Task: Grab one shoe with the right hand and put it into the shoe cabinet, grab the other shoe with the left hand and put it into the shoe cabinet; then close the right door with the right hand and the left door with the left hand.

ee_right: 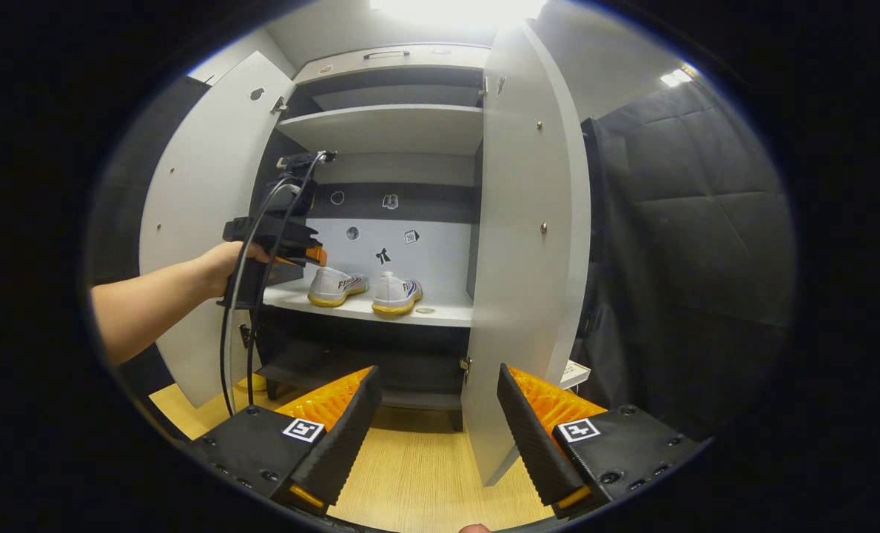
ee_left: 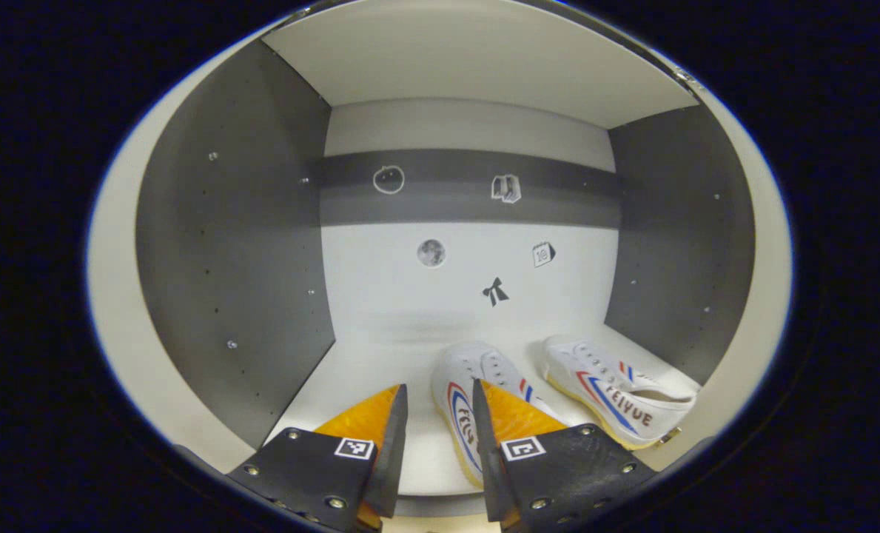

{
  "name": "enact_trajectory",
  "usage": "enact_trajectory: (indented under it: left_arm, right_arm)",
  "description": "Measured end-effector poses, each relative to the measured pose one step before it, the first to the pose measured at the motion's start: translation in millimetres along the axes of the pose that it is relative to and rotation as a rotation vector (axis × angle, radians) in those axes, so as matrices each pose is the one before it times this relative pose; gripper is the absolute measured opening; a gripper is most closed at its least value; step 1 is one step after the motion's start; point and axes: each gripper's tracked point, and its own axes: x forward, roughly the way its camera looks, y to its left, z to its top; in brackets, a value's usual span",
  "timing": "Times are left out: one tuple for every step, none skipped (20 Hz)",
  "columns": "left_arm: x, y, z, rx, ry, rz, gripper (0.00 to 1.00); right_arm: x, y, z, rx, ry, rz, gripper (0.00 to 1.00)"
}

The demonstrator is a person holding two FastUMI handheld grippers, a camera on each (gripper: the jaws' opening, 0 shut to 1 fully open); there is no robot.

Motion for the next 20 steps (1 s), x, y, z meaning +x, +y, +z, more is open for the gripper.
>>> enact_trajectory:
  left_arm:
    - [-12.46, -0.49, 4.10, 0.00341, -0.01417, -0.00299, 0.48]
    - [-16.32, -1.47, 5.39, 0.00130, -0.01680, -0.00440, 0.49]
    - [-14.58, -0.99, 6.46, -0.00490, -0.02093, -0.00552, 0.48]
    - [-15.76, -2.99, 5.53, -0.00726, -0.02000, -0.00937, 0.48]
    - [-15.17, -1.13, 5.14, -0.00446, -0.01938, -0.00622, 0.47]
    - [-17.66, -0.21, 4.51, -0.00017, -0.01933, -0.00247, 0.46]
    - [-15.37, 1.85, 4.31, 0.00394, -0.01424, 0.00200, 0.46]
    - [-16.46, -2.20, 2.66, 0.00219, -0.01569, -0.00311, 0.47]
    - [-15.34, -1.13, 2.70, 0.00083, -0.01349, -0.00316, 0.47]
    - [-15.10, -1.09, 2.14, 0.00045, -0.01357, -0.00326, 0.48]
    - [-13.68, 0.27, 0.92, -0.00298, -0.00760, -0.00156, 0.48]
    - [-15.51, -0.46, -0.26, -0.00770, -0.00819, -0.00838, 0.46]
    - [-14.90, -1.15, -0.04, -0.01348, -0.00639, -0.01366, 0.47]
    - [-16.04, 0.20, -0.20, -0.00906, -0.00445, -0.00269, 0.46]
    - [-14.54, 3.51, -0.28, 0.00441, -0.00698, 0.00801, 0.48]
    - [-13.00, 5.10, -1.85, 0.00975, -0.00826, 0.01230, 0.47]
    - [-11.84, 3.04, -2.40, 0.01014, -0.00208, 0.00791, 0.49]
    - [-12.81, 3.73, -3.11, 0.01468, 0.00271, 0.01088, 0.47]
    - [-11.46, 2.69, -2.38, 0.01554, 0.00607, 0.00755, 0.45]
    - [-9.04, 2.89, -2.93, 0.00942, 0.00660, 0.00687, 0.47]
  right_arm:
    - [-2.20, -0.27, 3.31, -0.00332, -0.00824, -0.00234, 0.97]
    - [-2.13, -0.28, 3.40, -0.00430, -0.00776, -0.00189, 0.99]
    - [-2.47, 0.18, 2.38, -0.00429, -0.00681, -0.00197, 0.99]
    - [-2.68, -0.49, 2.51, -0.00310, -0.00608, -0.00301, 0.97]
    - [-2.51, -1.32, 2.94, -0.00086, -0.00756, -0.00472, 0.97]
    - [-2.47, -0.32, 2.65, 0.00115, -0.00563, -0.00296, 0.98]
    - [-2.86, -0.96, 2.55, 0.00038, -0.00632, -0.00404, 0.97]
    - [-4.13, -1.82, 1.98, -0.00151, -0.00777, -0.00536, 0.97]
    - [-3.31, -2.14, 2.31, -0.00265, -0.00721, -0.00718, 0.97]
    - [-3.09, -1.69, 2.46, -0.00172, -0.00642, -0.00575, 0.97]
    - [-2.60, -1.67, 2.25, -0.00043, -0.00455, -0.00565, 0.99]
    - [-3.20, -1.90, 2.25, 0.00168, -0.00484, -0.00538, 0.98]
    - [-2.31, -1.87, 2.16, 0.00109, -0.00480, -0.00430, 0.98]
    - [-2.97, -2.61, 2.12, -0.00075, -0.00483, -0.00509, 0.98]
    - [-1.71, -1.70, 2.38, -0.00370, -0.00581, -0.00369, 0.98]
    - [-1.53, -2.32, 2.84, -0.00525, -0.00628, -0.00502, 0.98]
    - [-1.24, -3.08, 2.47, -0.00421, -0.00576, -0.00552, 0.99]
    - [-0.69, -2.41, 2.95, -0.00039, -0.00514, -0.00354, 0.97]
    - [-0.21, -2.79, 3.06, 0.00097, -0.00486, -0.00515, 0.98]
    - [-0.01, -4.04, 2.77, 0.00207, -0.00399, -0.00777, 0.98]
